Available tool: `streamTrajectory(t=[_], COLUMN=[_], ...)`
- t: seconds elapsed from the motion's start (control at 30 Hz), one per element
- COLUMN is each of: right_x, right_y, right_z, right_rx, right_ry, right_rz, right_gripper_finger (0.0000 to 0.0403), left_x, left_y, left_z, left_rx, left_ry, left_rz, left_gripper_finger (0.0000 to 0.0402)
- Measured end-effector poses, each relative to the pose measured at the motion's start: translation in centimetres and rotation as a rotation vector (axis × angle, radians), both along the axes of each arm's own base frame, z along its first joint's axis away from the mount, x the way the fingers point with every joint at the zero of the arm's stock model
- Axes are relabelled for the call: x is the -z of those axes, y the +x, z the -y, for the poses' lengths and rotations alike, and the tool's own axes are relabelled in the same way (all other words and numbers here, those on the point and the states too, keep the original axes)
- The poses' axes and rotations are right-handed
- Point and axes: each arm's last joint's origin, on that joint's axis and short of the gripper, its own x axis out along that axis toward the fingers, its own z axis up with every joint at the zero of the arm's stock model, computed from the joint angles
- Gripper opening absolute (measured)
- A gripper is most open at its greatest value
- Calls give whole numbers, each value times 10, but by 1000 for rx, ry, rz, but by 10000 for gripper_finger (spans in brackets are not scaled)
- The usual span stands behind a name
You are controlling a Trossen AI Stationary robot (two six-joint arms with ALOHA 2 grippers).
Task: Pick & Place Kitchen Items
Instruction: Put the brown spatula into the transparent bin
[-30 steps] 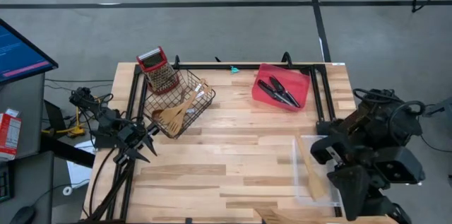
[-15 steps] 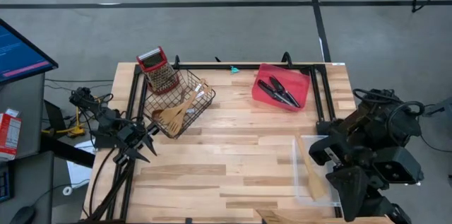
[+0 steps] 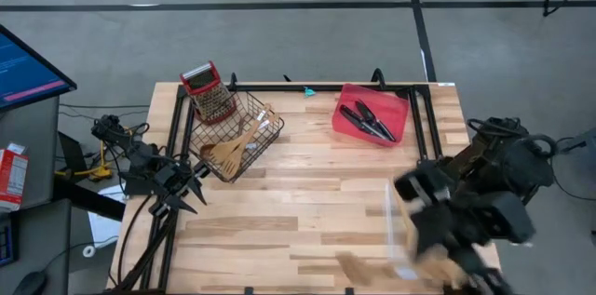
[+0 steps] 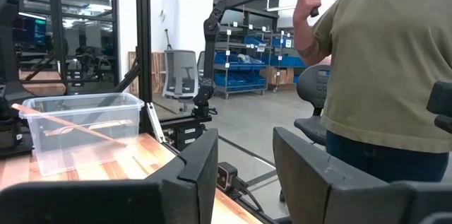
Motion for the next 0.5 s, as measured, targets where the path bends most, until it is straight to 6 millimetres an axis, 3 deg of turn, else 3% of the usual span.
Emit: streamTrajectory(t=[0.2,0.5], right_x=[5,21], right_y=[9,8], right_z=[12,38], right_rx=[458,1330], right_ry=[130,384], right_rz=[-192,-537], right_gripper_finger=[103,103], left_x=[0,-1], left_y=[0,0], left_z=[0,0], left_rx=[0,0], left_ry=[-1,-4], left_rz=[1,6], left_gripper_finger=[117,117])
